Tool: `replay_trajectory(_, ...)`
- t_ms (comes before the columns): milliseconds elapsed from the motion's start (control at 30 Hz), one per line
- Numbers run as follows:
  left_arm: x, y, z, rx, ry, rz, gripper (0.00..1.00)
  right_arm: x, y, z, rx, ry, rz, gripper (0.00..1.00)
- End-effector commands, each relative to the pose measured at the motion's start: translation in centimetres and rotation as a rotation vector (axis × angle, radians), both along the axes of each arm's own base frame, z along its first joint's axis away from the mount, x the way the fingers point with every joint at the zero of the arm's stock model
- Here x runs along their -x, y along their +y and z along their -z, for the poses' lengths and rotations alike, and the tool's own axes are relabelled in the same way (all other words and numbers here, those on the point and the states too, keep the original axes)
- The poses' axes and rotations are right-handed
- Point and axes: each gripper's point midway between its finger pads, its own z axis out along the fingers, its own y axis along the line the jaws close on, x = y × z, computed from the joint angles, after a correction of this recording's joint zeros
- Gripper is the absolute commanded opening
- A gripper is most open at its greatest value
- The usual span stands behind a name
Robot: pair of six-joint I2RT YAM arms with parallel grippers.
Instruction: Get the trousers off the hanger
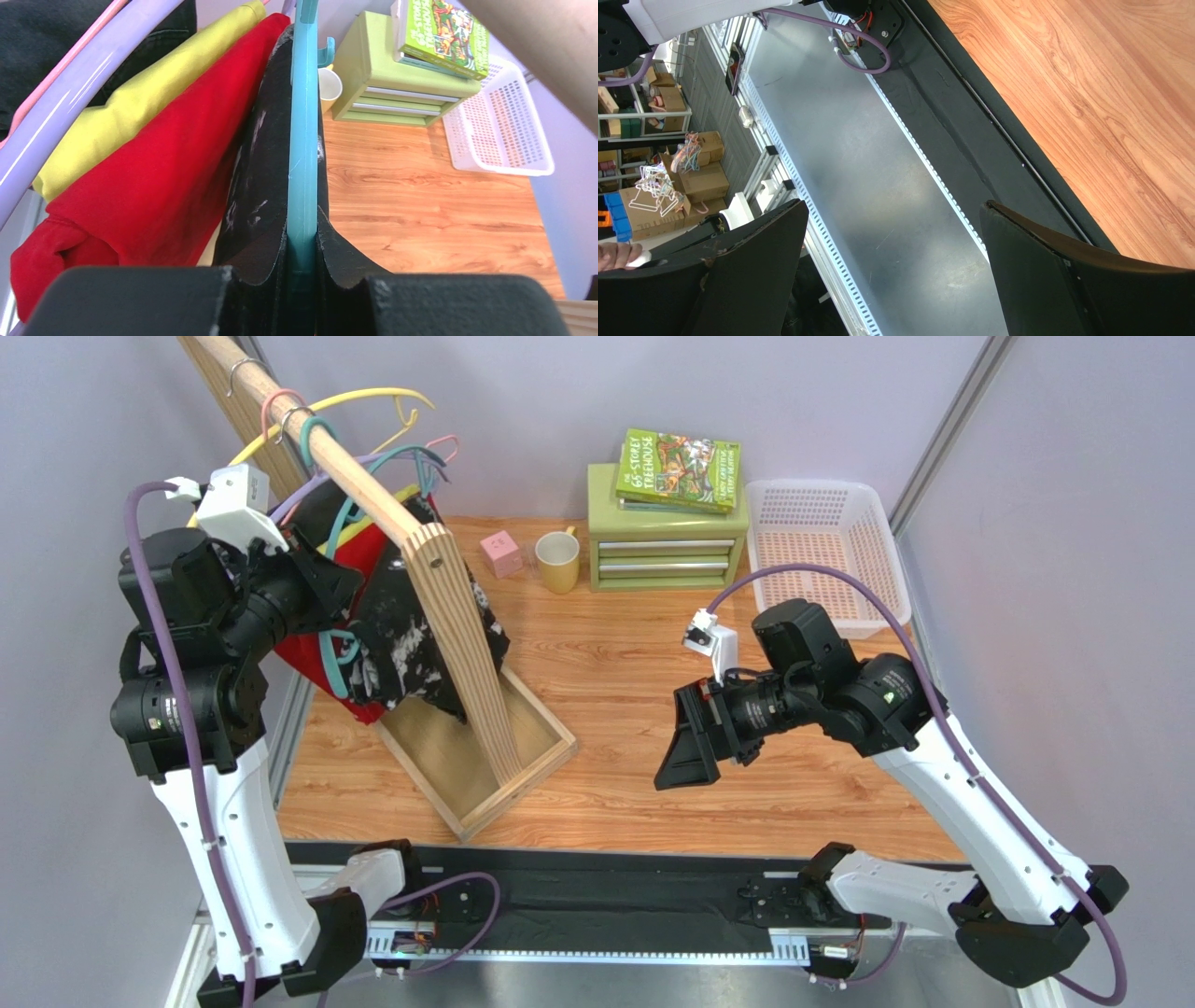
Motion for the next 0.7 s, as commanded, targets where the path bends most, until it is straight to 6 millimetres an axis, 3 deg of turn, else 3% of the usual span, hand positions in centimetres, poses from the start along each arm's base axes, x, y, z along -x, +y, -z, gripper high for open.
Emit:
replay_trajectory(0,-1.1,-0.5,-5.2,0.042,-0.171,0.014,0.00,-0.7,0.2,-1.6,-0.032,-0.078,0.004,1.00)
replay_trajectory(167,-1.7,-1.5,-7.9,0.064,-0.236,0.077,0.00,-1.0,0.2,-1.5,-0.023,-0.082,0.012,1.00)
replay_trajectory(367,-2.5,-2.1,-9.6,0.079,-0.275,0.121,0.00,-1.4,0.4,-1.7,-0.019,-0.090,0.021,1.00)
replay_trajectory(667,-3.4,-3.5,-10.7,0.121,-0.291,0.217,0.00,-2.0,0.7,-1.6,-0.010,-0.077,0.043,1.00)
